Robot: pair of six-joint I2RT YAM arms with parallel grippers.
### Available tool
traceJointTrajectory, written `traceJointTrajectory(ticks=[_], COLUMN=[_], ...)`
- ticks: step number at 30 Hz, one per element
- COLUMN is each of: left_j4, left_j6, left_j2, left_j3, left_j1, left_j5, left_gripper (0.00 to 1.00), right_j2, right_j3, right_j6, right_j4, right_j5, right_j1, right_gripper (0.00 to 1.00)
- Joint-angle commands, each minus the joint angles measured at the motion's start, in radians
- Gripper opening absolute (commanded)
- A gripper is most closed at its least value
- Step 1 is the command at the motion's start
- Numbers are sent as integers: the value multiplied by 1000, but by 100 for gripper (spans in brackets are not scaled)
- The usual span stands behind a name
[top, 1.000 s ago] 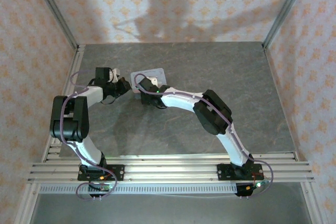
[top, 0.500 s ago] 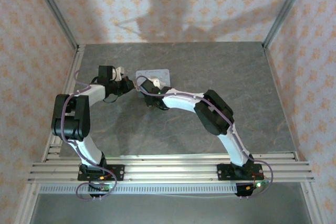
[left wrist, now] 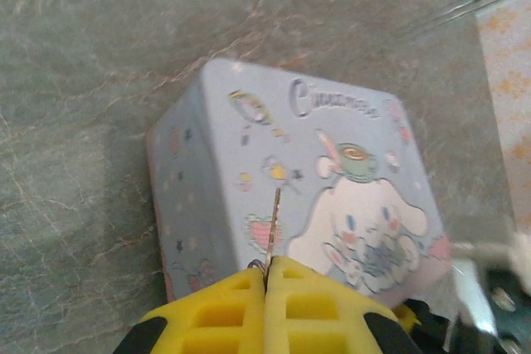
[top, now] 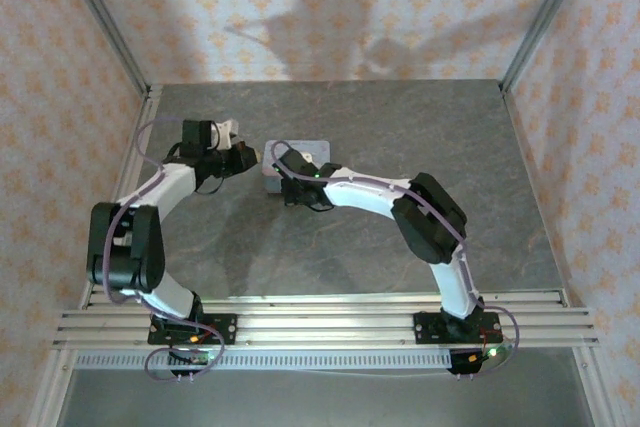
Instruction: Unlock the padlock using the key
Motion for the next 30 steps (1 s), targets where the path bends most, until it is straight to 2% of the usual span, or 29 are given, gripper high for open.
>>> traceJointTrajectory(ticks=[1, 8, 14, 20, 25, 30], left_j4=[-74, -85, -73, 0, 72, 85], left_j6=[63, 93, 149, 154, 121, 103], left_j2=[-83, -247, -383, -454, -482, -505], left_j3=[-30, -133, -214, -317, -425, -458], left_j1=[-11, -31, -137, -249, -276, -293], left_j5=[-32, -37, -56, -90, -81, -75], left_gripper=[0, 0, 0, 0, 0, 0], right_j2=[-67, -116, -168, -187, -220, -227], right_j3=[-25, -38, -32, -37, -59, -34], right_j6=[64, 99, 88, 86, 114, 103], right_j4=[17, 11, -22, -50, -59, -111], right_j5=[-94, -213, -231, -231, -253, -316], right_j1=[-37, -95, -117, -119, -122, -132], right_gripper=[0, 0, 0, 0, 0, 0])
